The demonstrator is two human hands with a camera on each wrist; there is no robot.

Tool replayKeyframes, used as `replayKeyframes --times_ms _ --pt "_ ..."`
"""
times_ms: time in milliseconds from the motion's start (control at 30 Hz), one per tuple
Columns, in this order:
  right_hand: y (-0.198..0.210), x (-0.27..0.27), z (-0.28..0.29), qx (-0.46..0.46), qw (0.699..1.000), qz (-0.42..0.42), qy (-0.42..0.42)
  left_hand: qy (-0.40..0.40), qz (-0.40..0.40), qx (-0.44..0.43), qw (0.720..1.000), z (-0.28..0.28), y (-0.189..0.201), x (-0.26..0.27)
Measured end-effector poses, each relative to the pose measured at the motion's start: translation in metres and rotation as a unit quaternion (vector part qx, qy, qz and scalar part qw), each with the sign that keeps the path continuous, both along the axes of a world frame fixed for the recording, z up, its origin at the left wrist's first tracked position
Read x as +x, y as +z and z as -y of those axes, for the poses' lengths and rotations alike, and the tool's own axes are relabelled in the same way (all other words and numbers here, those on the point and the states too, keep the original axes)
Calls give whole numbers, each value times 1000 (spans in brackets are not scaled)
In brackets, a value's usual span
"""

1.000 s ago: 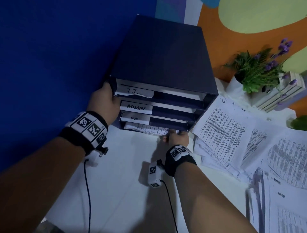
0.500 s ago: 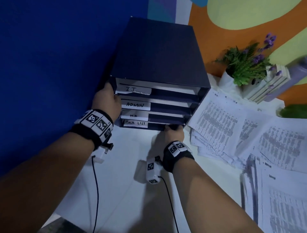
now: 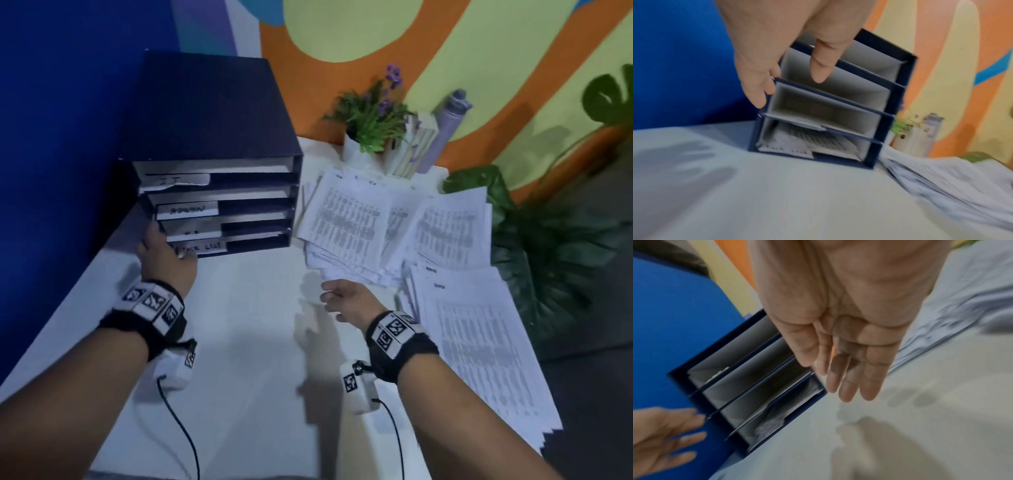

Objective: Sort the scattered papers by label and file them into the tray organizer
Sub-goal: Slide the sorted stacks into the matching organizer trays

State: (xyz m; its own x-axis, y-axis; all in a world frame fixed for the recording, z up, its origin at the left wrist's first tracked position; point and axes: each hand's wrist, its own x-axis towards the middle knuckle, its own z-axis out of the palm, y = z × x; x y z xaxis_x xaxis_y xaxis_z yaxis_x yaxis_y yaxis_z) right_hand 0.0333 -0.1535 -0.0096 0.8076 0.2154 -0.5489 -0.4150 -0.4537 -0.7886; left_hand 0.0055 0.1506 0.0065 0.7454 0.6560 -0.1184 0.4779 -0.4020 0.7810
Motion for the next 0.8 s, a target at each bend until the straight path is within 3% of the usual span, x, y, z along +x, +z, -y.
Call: replayKeyframes --times_ms 200,467,633,800 --pt "1 -25 127 -208 973 92 -43 -178 -120 -94 972 89 -45 -24" --pt "-1 -38 260 -437 884 101 -130 -333 -211 -139 908 228 -37 -32" --pt "-15 -31 303 -438 891 47 -107 -393 -269 -116 872 289 -41 -35" --pt "-21 -26 315 -368 917 -8 -153 -398 -274 -128 866 327 -52 -33"
